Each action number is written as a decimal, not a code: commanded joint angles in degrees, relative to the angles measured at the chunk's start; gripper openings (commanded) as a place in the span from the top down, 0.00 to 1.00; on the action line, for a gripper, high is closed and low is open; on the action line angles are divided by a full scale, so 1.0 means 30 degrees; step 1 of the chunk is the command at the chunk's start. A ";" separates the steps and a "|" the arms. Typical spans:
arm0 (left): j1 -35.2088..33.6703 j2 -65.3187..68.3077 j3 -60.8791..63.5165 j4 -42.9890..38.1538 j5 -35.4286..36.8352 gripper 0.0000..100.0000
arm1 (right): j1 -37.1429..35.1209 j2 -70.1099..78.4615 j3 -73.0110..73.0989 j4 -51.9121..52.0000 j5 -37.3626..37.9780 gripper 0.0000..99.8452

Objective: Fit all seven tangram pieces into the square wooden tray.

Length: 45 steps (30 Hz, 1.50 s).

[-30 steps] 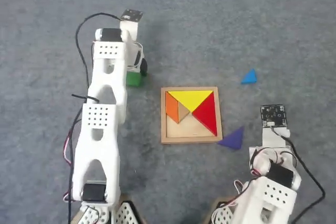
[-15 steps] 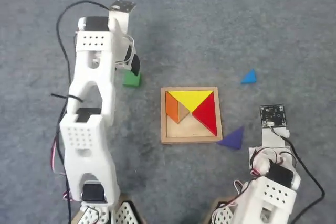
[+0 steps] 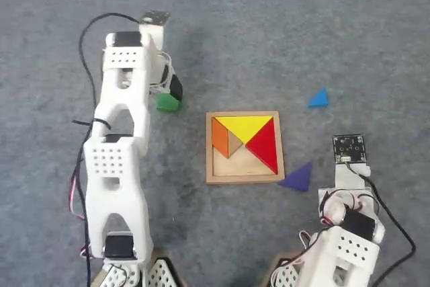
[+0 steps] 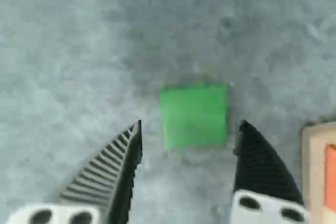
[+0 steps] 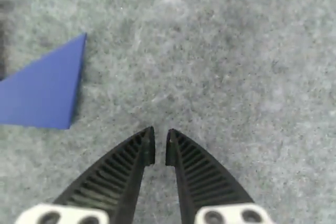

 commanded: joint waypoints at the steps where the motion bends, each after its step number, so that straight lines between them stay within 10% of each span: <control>1: 0.0176 0.1231 -0.3121 0.0703 0.0527 0.72 | -0.0103 -0.0337 -0.0147 -0.0073 0.0615 0.95; 24: 0.0674 0.3429 -0.6227 0.3223 -0.0147 0.92 | -0.0161 -0.0337 -0.0147 -0.0044 0.0733 0.95; 45: -0.0410 0.0029 -0.1480 0.0117 -0.1641 0.78 | -0.0103 -0.0337 -0.0117 -0.0044 0.0762 0.95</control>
